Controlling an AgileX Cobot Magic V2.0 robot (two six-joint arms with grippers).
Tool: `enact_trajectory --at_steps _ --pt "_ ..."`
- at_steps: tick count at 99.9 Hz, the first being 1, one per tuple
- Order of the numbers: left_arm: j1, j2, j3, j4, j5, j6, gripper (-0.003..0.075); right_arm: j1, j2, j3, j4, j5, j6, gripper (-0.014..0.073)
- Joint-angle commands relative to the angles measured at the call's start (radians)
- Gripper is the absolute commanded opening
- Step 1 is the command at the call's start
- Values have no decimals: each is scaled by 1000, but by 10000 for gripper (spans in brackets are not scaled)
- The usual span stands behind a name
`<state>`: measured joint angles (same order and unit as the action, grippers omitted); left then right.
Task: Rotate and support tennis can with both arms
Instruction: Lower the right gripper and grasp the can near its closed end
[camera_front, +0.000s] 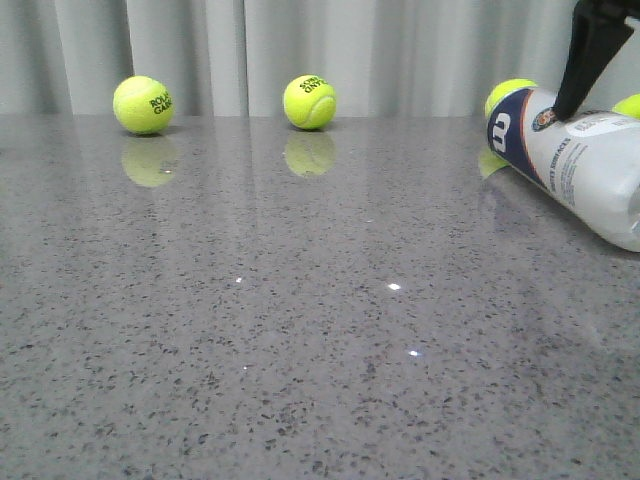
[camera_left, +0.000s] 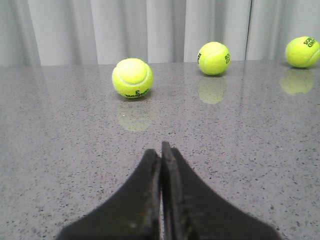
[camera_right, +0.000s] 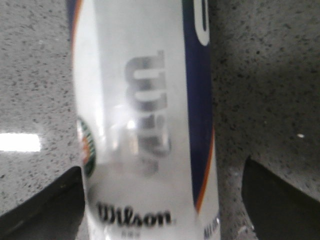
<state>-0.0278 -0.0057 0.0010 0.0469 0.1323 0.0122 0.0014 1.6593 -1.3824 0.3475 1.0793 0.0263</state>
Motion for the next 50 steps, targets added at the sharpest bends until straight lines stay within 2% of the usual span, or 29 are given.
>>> enact_trajectory --at_steps 1,19,24,29,41,50 --pt "-2 -34 44 -7 -86 -12 -18 2 0 -39 33 -24 -10 631" --pt "-2 -34 44 -7 -86 -12 -18 2 44 -39 38 -26 -13 630" --pt "-2 -34 44 -7 -86 -12 -18 2 46 -39 38 -26 -26 607" --pt "-2 -34 44 -7 -86 -12 -18 3 47 -39 38 -25 -26 545" --pt "-2 -34 44 -7 -86 -12 -18 3 45 -41 39 -19 -26 304" --pt "-2 -34 44 -7 -86 -12 -18 6 40 -55 41 2 -45 218"
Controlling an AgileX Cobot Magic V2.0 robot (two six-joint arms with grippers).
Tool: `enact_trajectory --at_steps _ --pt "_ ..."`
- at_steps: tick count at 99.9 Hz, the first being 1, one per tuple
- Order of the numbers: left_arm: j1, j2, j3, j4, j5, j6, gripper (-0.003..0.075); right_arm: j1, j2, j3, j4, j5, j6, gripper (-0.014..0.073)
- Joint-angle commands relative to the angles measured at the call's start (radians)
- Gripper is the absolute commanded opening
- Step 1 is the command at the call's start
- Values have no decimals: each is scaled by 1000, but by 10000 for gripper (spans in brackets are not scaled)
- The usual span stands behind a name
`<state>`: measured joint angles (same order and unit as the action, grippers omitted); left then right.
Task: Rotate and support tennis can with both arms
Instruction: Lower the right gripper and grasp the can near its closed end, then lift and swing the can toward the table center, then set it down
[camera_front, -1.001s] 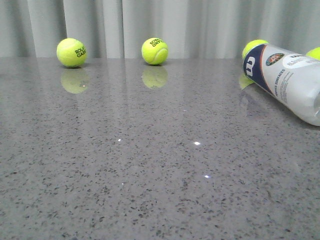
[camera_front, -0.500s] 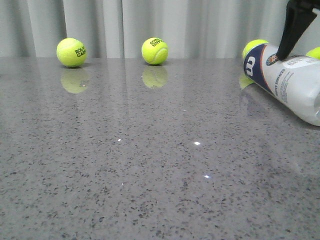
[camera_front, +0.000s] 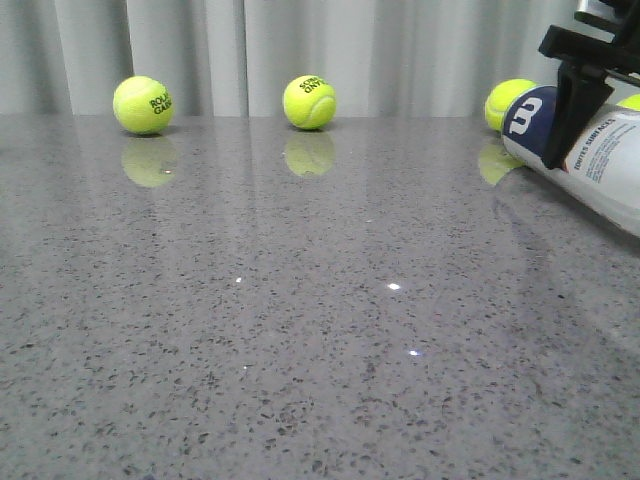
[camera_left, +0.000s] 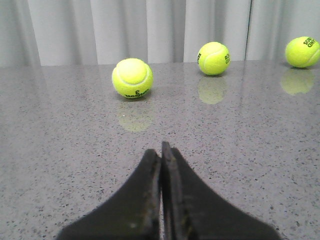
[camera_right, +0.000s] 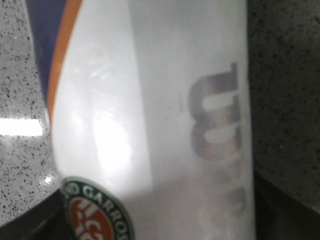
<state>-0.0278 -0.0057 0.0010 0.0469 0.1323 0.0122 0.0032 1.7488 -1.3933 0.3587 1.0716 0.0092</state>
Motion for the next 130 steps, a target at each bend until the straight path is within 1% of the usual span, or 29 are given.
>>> enact_trajectory --at_steps 1,9,16,19,22,24,30,36,38,43,50,60,69,84,95,106,116,121,130 --pt "-2 -34 44 -7 -86 -12 -18 7 -50 -47 30 11 -33 215" --pt "-2 -34 44 -7 -86 -12 -18 28 -60 -85 30 28 -80 213" --pt "-2 -34 44 -7 -86 -12 -18 65 -66 -130 29 36 -180 213" --pt "-2 -34 44 -7 -86 -12 -18 84 -66 -148 27 37 -248 213" --pt "-2 -34 44 -7 -86 -12 -18 110 -66 -167 25 38 -354 213" --pt "-2 -34 44 -7 -86 -12 -19 127 -66 -179 24 38 -400 213" --pt "-2 -34 44 -7 -86 -12 -18 177 -66 -203 24 30 -608 213" --pt "-2 -34 44 -7 -86 -12 -18 234 -66 -208 24 24 -800 213" --pt "-2 -34 44 -7 -86 -12 -18 254 -66 -208 24 23 -841 213" --pt "-2 -34 44 -7 -86 -12 -18 297 -60 -208 24 22 -993 213" --pt "-2 -34 44 -7 -86 -12 -19 351 -49 -208 24 22 -1138 213" --pt "-2 -34 44 -7 -86 -12 -18 405 -24 -208 24 19 -1265 213" --pt "-2 -34 44 -7 -86 -12 -18 431 1 -208 24 7 -1286 213" --pt "-2 -34 44 -7 -86 -12 -18 435 32 -208 25 -1 -1285 213" --pt "-2 -34 44 -7 -86 -12 -18 435 41 -208 25 -2 -1270 247" --pt "-2 -34 44 -7 -86 -12 -18 435 45 -208 25 -6 -1213 325" --pt "-2 -34 44 -7 -86 -12 -18 435 45 -208 25 -12 -1201 409" --pt "-2 -34 44 -7 -86 -12 -18 435 45 -208 25 -8 -1201 467" --pt "-2 -34 44 -7 -86 -12 -18 435 45 -208 25 -4 -1189 616"
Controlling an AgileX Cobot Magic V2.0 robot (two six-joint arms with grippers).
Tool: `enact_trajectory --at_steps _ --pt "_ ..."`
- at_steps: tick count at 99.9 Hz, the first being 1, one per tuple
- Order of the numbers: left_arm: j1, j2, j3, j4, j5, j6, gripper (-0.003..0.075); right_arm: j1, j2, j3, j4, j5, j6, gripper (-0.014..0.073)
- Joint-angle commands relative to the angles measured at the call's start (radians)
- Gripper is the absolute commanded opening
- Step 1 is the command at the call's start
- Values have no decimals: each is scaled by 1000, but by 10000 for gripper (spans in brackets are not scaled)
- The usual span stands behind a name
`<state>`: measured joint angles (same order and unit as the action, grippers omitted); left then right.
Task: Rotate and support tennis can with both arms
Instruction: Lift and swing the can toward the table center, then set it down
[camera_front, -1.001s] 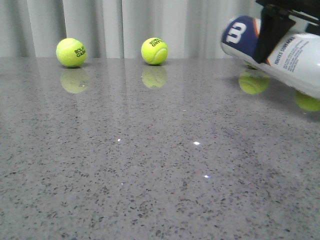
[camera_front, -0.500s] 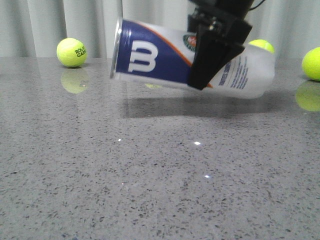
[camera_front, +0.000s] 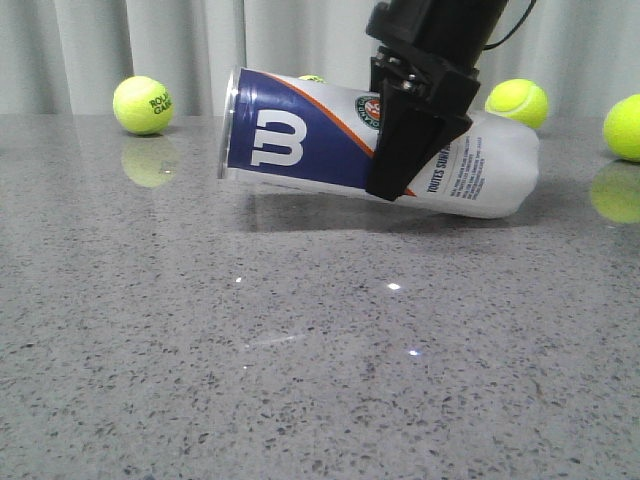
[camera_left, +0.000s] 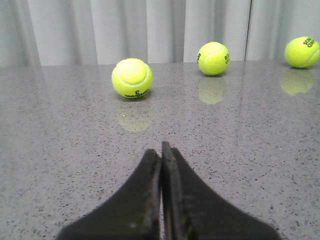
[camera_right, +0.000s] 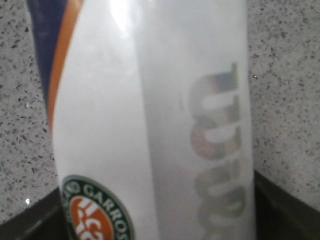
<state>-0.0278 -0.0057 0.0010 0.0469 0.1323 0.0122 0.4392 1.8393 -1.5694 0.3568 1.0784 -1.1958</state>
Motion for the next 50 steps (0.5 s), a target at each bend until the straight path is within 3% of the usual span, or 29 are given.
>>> enact_trajectory --at_steps 1,3,50 --pt "-2 -34 44 -7 -86 -12 -18 -1 -45 -31 27 -9 19 643" --pt "-2 -34 44 -7 -86 -12 -18 -1 -45 -31 27 -7 27 671" --pt "-2 -34 44 -7 -86 -12 -18 -1 -59 -37 27 -16 28 645"
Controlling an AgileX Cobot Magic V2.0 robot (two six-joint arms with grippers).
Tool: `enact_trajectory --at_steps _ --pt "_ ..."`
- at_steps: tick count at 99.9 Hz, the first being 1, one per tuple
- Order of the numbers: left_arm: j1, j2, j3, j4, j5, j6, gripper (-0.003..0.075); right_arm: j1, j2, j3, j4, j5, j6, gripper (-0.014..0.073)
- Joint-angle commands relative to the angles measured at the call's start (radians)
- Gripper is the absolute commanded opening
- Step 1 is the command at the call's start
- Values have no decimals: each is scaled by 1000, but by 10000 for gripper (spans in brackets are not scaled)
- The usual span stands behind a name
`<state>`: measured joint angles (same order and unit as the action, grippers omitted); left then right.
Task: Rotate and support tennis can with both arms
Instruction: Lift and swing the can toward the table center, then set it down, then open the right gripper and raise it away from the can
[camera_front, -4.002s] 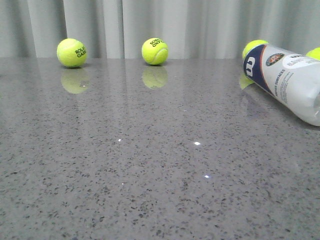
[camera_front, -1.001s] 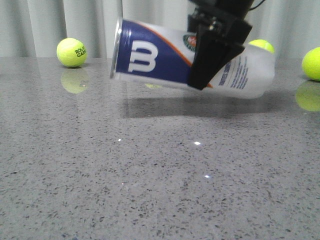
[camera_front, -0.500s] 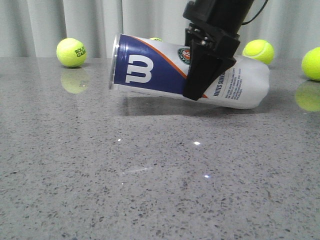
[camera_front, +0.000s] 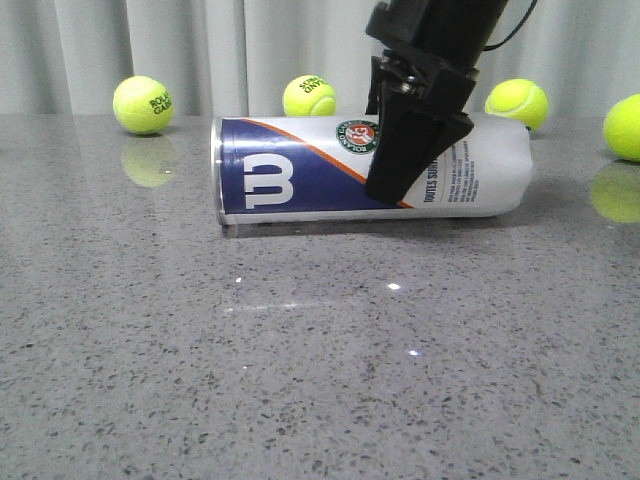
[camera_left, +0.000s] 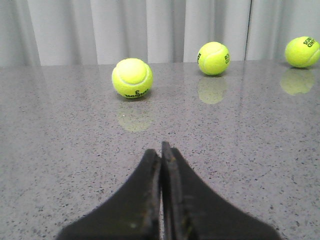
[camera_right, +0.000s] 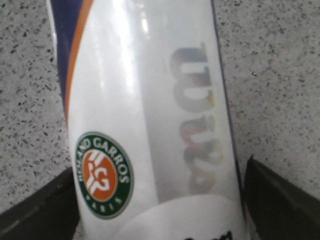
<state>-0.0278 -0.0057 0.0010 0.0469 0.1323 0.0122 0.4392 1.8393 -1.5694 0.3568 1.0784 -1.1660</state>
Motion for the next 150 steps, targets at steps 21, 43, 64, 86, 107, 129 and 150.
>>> enact_trajectory --at_steps 21,43,64,86,107,129,150 --pt "-2 -34 44 -7 -86 -12 -18 -1 -117 -81 26 61 -2 630" --pt "-2 -34 44 -7 -86 -12 -18 -1 -197 -100 26 117 223 62" --pt "-2 -34 44 -7 -86 -12 -18 -1 -252 -99 43 75 453 -61" --pt "-2 -34 44 -7 -86 -12 -18 -1 -351 -22 -13 -103 986 -61" --pt "-2 -34 44 -7 -86 -12 -18 -1 -500 215 -17 -352 1103 -61" --pt "-2 -34 44 -7 -86 -12 -18 -1 -732 536 -36 -582 1054 -61" --pt "-2 -34 44 -7 -86 -12 -19 -1 -986 868 -36 -812 1016 -61"
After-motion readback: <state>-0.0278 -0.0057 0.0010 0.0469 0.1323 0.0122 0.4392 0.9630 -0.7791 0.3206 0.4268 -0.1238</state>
